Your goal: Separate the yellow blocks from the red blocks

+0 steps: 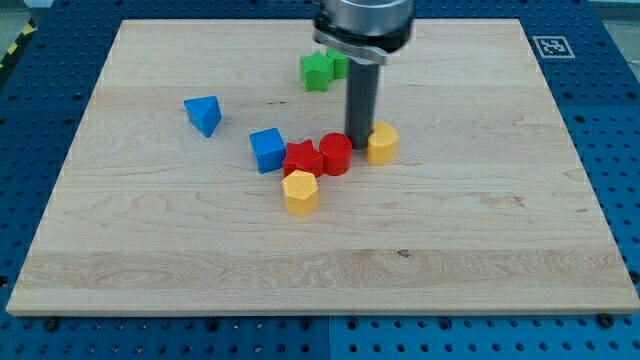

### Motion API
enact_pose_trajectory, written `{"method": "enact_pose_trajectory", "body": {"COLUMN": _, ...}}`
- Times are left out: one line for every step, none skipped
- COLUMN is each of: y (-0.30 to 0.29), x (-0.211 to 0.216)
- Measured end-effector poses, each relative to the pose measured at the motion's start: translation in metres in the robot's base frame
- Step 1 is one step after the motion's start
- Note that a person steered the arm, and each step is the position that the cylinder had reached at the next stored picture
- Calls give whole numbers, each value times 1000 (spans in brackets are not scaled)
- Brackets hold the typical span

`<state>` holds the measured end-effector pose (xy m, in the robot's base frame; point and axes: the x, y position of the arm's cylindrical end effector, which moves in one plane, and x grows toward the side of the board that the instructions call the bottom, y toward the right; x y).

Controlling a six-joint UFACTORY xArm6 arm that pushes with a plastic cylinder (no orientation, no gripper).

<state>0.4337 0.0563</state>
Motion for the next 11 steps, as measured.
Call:
{"method": "enact_pose_trajectory", "body": {"y": 39, "x": 15}}
{"method": "enact_pose_trajectory", "body": {"y": 65, "x": 40}}
{"method": "enact_pose_trajectory", "body": {"y": 41, "x": 76}}
{"method": "enact_pose_trajectory", "body": {"y": -11, "x": 112}}
{"method": "enact_pose_trajectory", "body": {"y": -73, "x": 123}}
{"method": "enact_pose_trajectory", "body": {"y": -107, "x": 100}}
{"method": "enact_pose_trajectory", "body": {"y": -108, "x": 99}}
{"method": "enact_pose_trajectory", "body": {"y": -108, "x": 99}}
{"method": "enact_pose_trajectory", "body": {"y": -111, "x": 98}}
{"method": "enact_pose_trajectory", "body": {"y": -111, "x": 92}}
{"method": "enact_pose_trajectory", "body": {"y": -105, "x": 88}}
